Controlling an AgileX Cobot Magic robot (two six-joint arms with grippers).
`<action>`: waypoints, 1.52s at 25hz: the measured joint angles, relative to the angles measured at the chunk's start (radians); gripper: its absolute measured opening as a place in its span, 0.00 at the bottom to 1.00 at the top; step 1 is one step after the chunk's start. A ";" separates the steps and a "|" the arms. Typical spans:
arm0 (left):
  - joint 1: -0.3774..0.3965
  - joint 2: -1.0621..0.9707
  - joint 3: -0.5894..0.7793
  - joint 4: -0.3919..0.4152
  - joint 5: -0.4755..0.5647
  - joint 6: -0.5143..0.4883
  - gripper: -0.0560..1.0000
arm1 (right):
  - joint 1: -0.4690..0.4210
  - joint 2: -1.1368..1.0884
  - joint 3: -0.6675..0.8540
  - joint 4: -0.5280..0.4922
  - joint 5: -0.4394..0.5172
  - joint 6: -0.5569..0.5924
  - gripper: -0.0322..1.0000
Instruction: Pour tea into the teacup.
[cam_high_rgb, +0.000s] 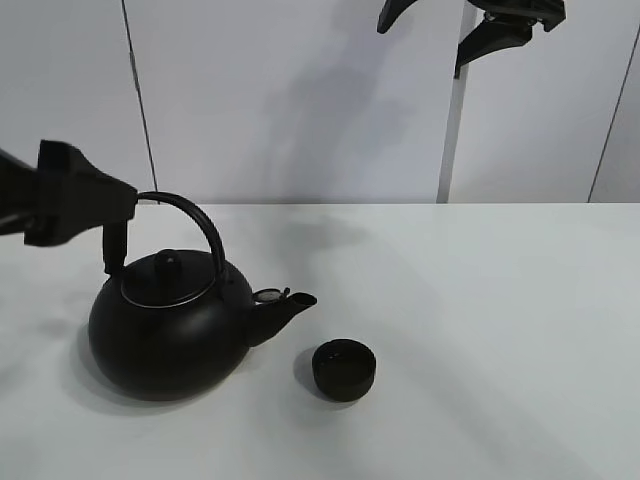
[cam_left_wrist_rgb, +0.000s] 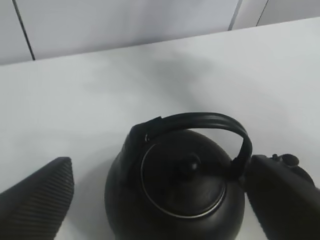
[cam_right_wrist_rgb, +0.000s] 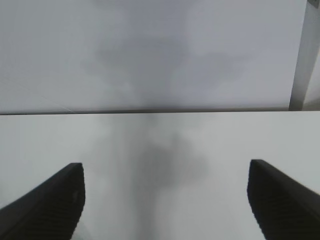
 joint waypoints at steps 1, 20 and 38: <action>0.000 -0.036 -0.042 0.020 0.122 -0.044 0.70 | 0.000 0.000 0.000 0.000 0.000 0.000 0.62; -0.004 0.158 -0.946 -0.306 1.227 0.133 0.71 | 0.000 0.000 0.000 0.004 0.000 0.000 0.62; -0.004 0.447 -1.177 -0.330 1.331 0.134 0.71 | 0.000 0.000 0.000 0.170 0.386 0.026 0.62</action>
